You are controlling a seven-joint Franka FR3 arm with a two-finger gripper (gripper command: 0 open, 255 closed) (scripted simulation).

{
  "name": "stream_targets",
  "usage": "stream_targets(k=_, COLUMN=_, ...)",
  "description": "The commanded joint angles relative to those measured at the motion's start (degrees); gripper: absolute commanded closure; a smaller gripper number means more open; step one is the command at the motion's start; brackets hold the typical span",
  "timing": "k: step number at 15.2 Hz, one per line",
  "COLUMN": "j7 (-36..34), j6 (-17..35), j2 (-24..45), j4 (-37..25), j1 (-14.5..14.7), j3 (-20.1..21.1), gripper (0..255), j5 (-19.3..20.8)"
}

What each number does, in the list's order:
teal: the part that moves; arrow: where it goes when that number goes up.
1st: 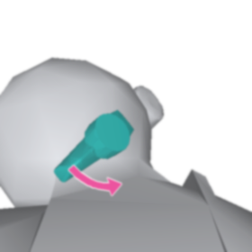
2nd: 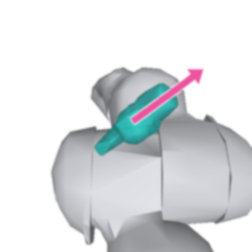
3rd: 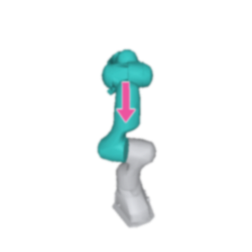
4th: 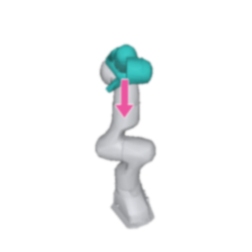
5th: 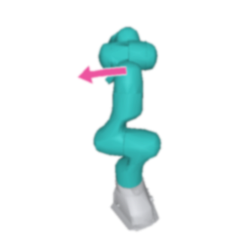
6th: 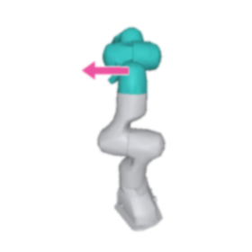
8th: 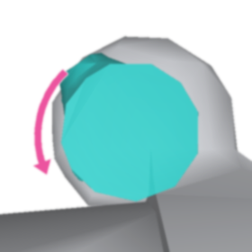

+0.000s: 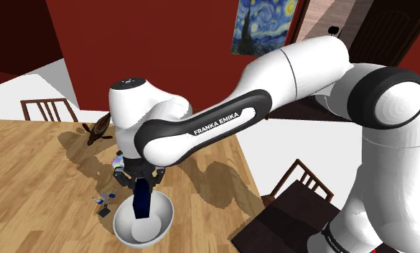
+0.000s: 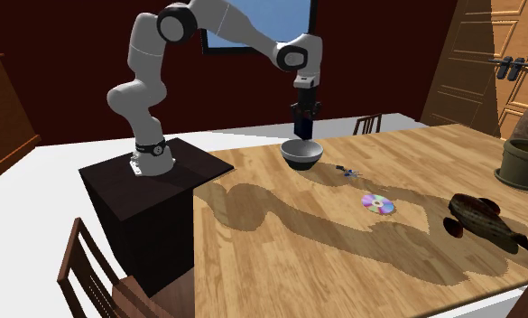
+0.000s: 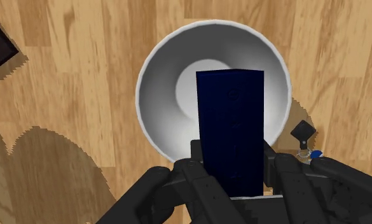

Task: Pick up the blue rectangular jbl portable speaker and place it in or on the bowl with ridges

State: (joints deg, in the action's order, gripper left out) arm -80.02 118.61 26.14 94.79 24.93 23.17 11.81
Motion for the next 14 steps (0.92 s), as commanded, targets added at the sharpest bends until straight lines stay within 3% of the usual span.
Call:
stream_targets(k=1, j7=-0.26, j6=1.24, j2=0.69, j4=0.55, j1=0.14, j3=-0.16, gripper=255, j5=0.35)
stream_targets(k=9, j7=-1.18, j6=6.02, j2=3.59, j4=2.62, j1=0.59, j3=-0.98, gripper=255, j5=1.79)
stream_targets(k=14, j7=-1.24, j6=6.34, j2=3.81, j4=2.73, j1=0.63, j3=-1.04, gripper=255, j5=1.9)
